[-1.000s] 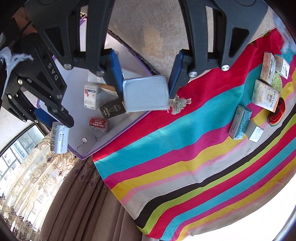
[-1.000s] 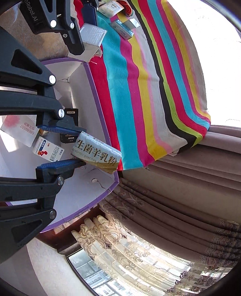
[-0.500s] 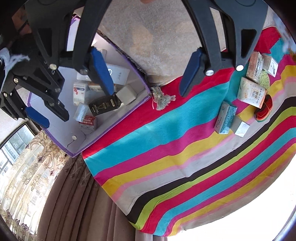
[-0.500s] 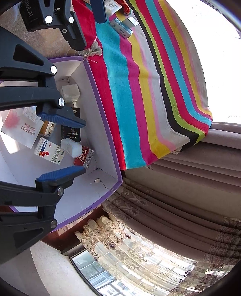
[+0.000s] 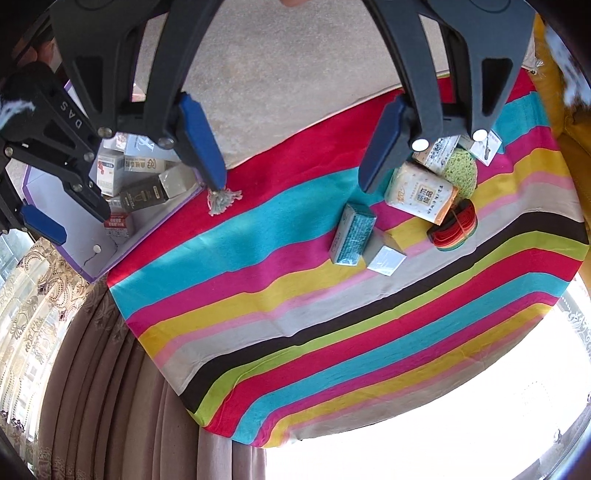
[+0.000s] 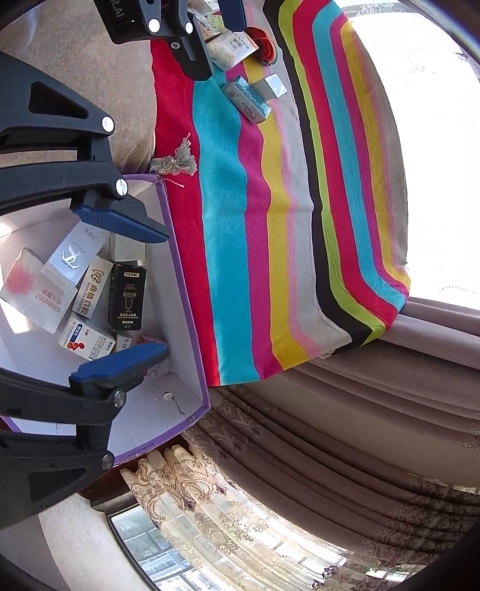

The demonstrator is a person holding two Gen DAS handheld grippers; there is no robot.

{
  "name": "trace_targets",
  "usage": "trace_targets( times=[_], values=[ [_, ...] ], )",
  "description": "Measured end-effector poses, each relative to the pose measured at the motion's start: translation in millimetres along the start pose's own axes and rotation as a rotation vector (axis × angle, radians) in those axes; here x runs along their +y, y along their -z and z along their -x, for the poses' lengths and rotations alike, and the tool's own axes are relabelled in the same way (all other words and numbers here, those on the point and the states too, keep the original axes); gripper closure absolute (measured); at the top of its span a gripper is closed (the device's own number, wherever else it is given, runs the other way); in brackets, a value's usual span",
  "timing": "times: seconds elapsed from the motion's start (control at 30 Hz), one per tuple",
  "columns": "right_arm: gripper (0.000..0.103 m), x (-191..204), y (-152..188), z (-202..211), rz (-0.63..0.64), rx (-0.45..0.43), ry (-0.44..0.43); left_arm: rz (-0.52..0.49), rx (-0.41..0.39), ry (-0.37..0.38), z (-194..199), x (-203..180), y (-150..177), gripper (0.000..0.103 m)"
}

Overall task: Organize objects
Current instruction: 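Grasp the white JIYIN MUSIC box with the left gripper while the right gripper grasps the teal box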

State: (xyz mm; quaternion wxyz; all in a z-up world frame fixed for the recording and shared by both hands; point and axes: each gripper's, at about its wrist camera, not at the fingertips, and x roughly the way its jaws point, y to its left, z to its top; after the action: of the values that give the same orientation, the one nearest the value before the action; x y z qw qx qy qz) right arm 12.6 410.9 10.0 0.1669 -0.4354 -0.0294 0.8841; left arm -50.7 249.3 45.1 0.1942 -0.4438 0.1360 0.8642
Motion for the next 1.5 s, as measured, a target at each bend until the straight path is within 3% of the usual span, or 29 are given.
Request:
trace_targets(
  times=[0.57, 0.83, 0.93, 1.1, 1.27, 1.4, 1.5],
  values=[
    [0.039, 71, -19, 8, 0.135, -0.009, -0.076, 0.101, 0.026, -0.034, -7, 63, 13, 0.026],
    [0.034, 104, -26, 6, 0.191, -0.007, -0.113, 0.126, 0.082, -0.034, -15, 93, 20, 0.021],
    [0.033, 117, -30, 3, 0.195, 0.01, -0.156, 0.155, 0.087, -0.025, -14, 122, 26, 0.021],
    [0.024, 138, -38, 0, 0.195, 0.03, -0.229, 0.224, 0.05, -0.103, -9, 194, 43, 0.021],
    [0.017, 158, -48, 1, 0.189, 0.036, -0.294, 0.267, 0.112, -0.033, -16, 244, 67, 0.021],
    [0.011, 173, -54, 0, 0.184, 0.049, -0.345, 0.382, 0.185, 0.027, -33, 258, 74, 0.021],
    [0.011, 186, -58, 1, 0.212, 0.04, -0.353, 0.372, 0.191, 0.007, -42, 253, 64, 0.021]
  ],
)
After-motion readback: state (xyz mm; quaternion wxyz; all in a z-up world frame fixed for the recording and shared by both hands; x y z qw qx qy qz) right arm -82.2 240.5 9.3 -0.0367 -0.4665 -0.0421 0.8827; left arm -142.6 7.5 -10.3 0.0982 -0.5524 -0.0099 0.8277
